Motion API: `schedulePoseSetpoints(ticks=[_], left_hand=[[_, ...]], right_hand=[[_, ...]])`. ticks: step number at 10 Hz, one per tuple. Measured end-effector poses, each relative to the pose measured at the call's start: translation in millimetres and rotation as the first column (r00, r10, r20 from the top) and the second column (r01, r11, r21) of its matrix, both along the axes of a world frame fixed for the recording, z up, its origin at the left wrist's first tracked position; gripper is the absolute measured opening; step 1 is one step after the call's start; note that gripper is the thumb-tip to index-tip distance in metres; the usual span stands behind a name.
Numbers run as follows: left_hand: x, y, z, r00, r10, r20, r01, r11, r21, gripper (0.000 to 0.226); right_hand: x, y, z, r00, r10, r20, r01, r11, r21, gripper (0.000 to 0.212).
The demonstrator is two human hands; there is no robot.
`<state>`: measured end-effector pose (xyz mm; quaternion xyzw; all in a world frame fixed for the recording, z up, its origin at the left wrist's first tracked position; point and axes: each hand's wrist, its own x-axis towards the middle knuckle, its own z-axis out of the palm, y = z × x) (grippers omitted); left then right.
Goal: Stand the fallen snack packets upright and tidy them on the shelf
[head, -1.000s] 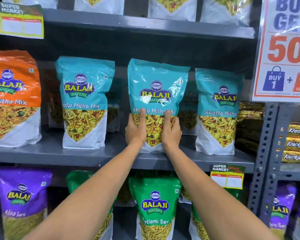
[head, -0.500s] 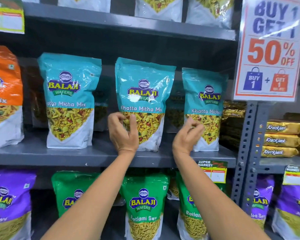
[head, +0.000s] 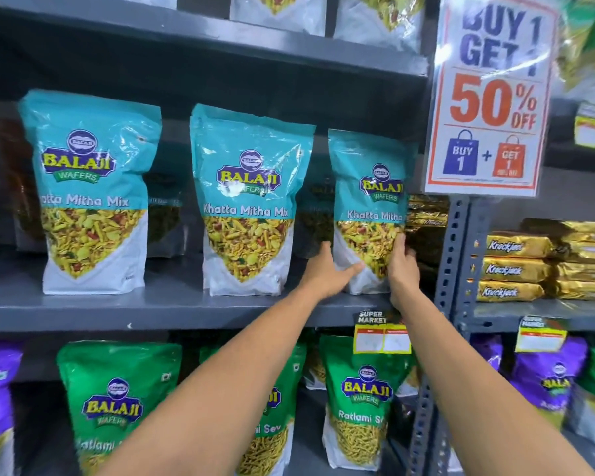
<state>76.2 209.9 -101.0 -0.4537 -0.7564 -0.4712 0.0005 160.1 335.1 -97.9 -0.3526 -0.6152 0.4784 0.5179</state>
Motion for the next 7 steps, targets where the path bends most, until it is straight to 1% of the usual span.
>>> schedulePoseSetpoints(ticks=[1, 2, 4, 5, 6, 7], left_hand=[[2, 2, -1, 0.999, -0.015, -0.041, 0.015, 1.0, 0.001, 0.075], [0, -2, -2, 0.998, -0.057, -0.011, 0.058, 0.998, 0.039, 0.069], [-1, -4, -5, 0.996, -0.081, 0.031, 0.081, 0.997, 0.018, 0.068], [2, -7, -8, 0.999, 0.006, -0.035, -0.004, 0.999, 0.049, 0.065], [6, -21, -10, 0.999, 0.044, -0.029, -0.039, 0.99, 0.135, 0.059], [11, -40, -15, 0.999, 0.012, 0.042, -0.019, 0.986, 0.167, 0.042]], right_hand=[[1, 3, -2, 0.999, -0.032, 0.01, 0.032, 0.999, 0.027, 0.081], [2, 0, -5, 0.999, -0.045, 0.016, 0.044, 0.997, 0.064, 0.079], [6, -5, -5, 0.999, -0.034, 0.031, 0.031, 0.996, 0.087, 0.078], [11, -11, -5, 0.997, -0.064, 0.035, 0.06, 0.993, 0.104, 0.075], [20, -27, -4, 0.988, -0.147, 0.055, 0.139, 0.983, 0.12, 0.061], [30, -53, -12, 0.972, -0.208, 0.107, 0.192, 0.971, 0.142, 0.052]])
